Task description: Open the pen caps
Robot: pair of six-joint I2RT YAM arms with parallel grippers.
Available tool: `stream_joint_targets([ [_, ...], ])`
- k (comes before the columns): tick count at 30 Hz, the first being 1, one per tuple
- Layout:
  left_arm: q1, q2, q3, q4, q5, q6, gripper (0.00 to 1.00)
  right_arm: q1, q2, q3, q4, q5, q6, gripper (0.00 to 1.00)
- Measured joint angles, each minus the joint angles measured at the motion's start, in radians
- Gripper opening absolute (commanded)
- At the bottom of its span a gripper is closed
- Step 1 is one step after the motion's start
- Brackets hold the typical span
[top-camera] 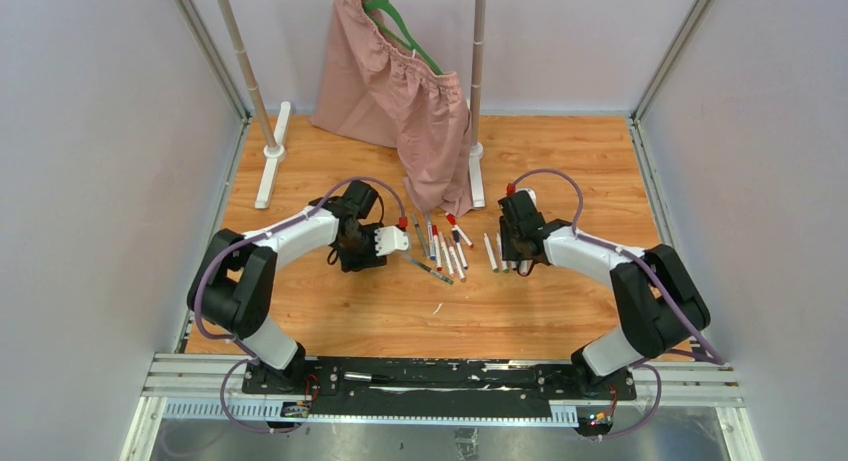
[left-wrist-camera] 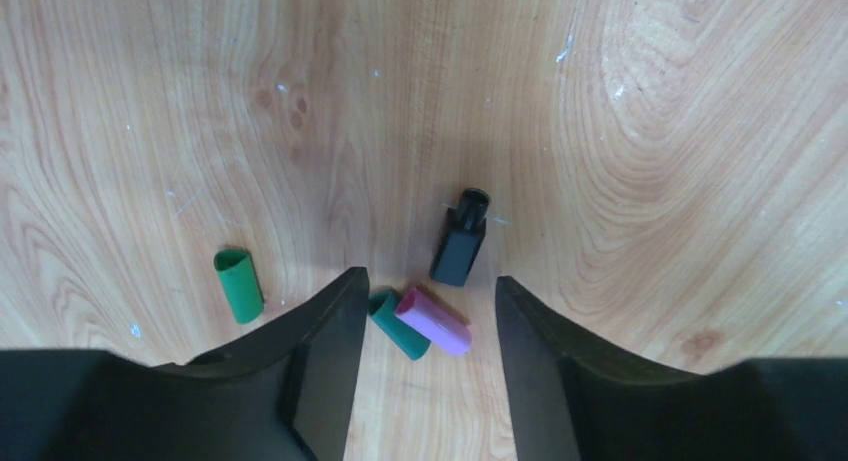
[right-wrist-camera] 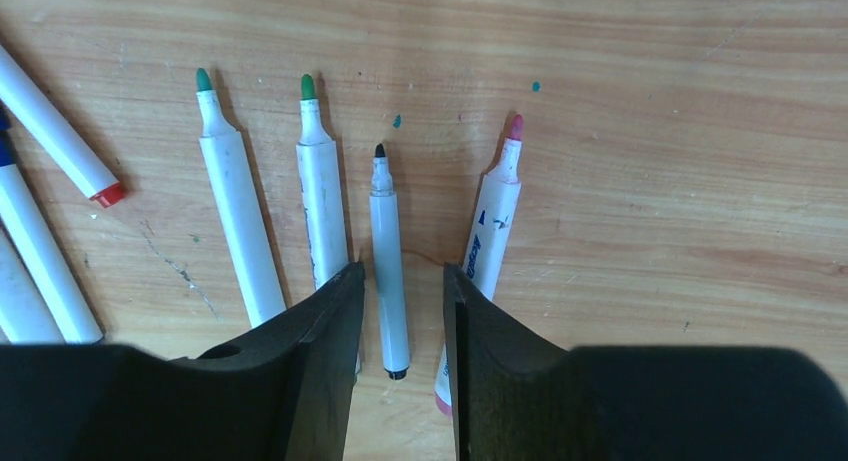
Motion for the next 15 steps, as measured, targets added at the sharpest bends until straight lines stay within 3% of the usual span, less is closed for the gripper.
stream_joint_targets([
  [5,0.0,-0.006,0.064,-0.082,0.01,-0.011,0.63,0.0,-0.048,0.002,-0.007,-0.012,0.0,0.4],
  [8,0.0,-0.021,0.131,-0.134,0.019,-0.031,0.66,0.0,-0.09,0.026,-0.013,-0.031,-0.002,0.57],
  [10,0.002,-0.036,0.192,-0.168,0.031,-0.058,0.7,0.0,-0.093,0.069,-0.014,-0.045,-0.011,0.61],
  [15,0.01,-0.1,0.312,-0.216,0.059,-0.127,0.77,0.03,-0.029,0.196,0.006,-0.067,-0.049,0.58],
])
